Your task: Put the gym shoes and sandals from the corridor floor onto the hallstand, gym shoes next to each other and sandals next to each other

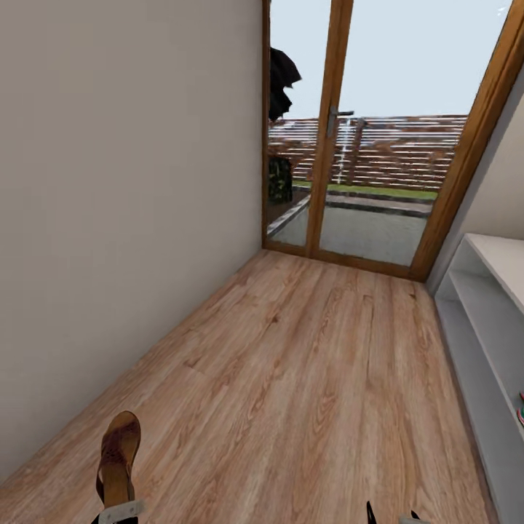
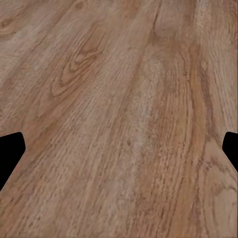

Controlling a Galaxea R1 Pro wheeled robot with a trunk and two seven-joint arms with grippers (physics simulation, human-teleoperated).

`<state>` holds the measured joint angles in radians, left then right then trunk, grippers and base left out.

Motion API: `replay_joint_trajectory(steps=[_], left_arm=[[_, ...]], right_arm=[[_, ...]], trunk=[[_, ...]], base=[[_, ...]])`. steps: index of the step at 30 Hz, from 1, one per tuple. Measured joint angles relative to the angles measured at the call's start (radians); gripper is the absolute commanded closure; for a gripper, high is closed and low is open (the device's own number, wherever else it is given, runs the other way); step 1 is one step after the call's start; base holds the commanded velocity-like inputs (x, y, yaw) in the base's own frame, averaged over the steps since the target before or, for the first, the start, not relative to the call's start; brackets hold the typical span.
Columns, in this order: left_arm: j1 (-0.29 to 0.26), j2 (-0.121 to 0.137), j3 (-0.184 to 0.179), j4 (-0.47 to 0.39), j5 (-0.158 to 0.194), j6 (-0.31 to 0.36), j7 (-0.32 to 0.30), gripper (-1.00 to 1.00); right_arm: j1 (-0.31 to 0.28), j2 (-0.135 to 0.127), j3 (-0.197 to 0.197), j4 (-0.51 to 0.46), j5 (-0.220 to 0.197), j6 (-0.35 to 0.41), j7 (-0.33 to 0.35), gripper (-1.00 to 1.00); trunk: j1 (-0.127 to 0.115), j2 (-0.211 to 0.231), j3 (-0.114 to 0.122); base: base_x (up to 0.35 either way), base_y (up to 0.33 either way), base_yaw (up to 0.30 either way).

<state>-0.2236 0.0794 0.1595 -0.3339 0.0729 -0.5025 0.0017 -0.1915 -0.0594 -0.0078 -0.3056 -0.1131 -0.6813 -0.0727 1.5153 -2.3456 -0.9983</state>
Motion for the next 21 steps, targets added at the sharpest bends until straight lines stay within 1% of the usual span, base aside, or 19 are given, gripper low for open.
replay_joint_trajectory(steps=[2, 3, 9, 13, 21], left_arm=[[0.0, 0.0, 0.001, 0.001, 0.0, -0.008, 0.0, 1.0], [0.0, 0.0, 0.004, 0.001, 0.003, -0.024, 0.0, 1.0], [0.0, -0.001, 0.004, 0.002, 0.001, -0.032, 0.0, 1.0], [0.0, -0.001, 0.003, 0.002, -0.001, -0.033, 0.0, 1.0], [0.0, -0.001, 0.002, 0.002, -0.002, -0.033, -0.001, 1.0]], right_arm=[[0.0, 0.001, 0.0, 0.0, 0.0, 0.0, 0.0, -1.0], [0.0, 0.001, -0.001, 0.0, 0.0, 0.0, 0.001, -1.0], [0.0, 0.001, -0.001, 0.002, 0.0, 0.0, 0.001, -1.0], [0.0, 0.001, 0.0, 0.002, 0.0, 0.0, 0.001, -1.0], [0.0, 0.001, -0.001, 0.002, 0.0, 0.0, 0.001, -1.0]], trunk=[[0.0, 0.0, -0.001], [0.0, 0.0, -0.002], [0.0, 0.0, -0.006], [0.0, 0.0, -0.008], [0.001, 0.0, -0.014]], base=[[0.319, -0.053, 0.258], [0.328, -0.025, 0.258], [0.3, -0.007, 0.258], [0.074, -0.001, 0.258], [0.011, 0.0, 0.258]])
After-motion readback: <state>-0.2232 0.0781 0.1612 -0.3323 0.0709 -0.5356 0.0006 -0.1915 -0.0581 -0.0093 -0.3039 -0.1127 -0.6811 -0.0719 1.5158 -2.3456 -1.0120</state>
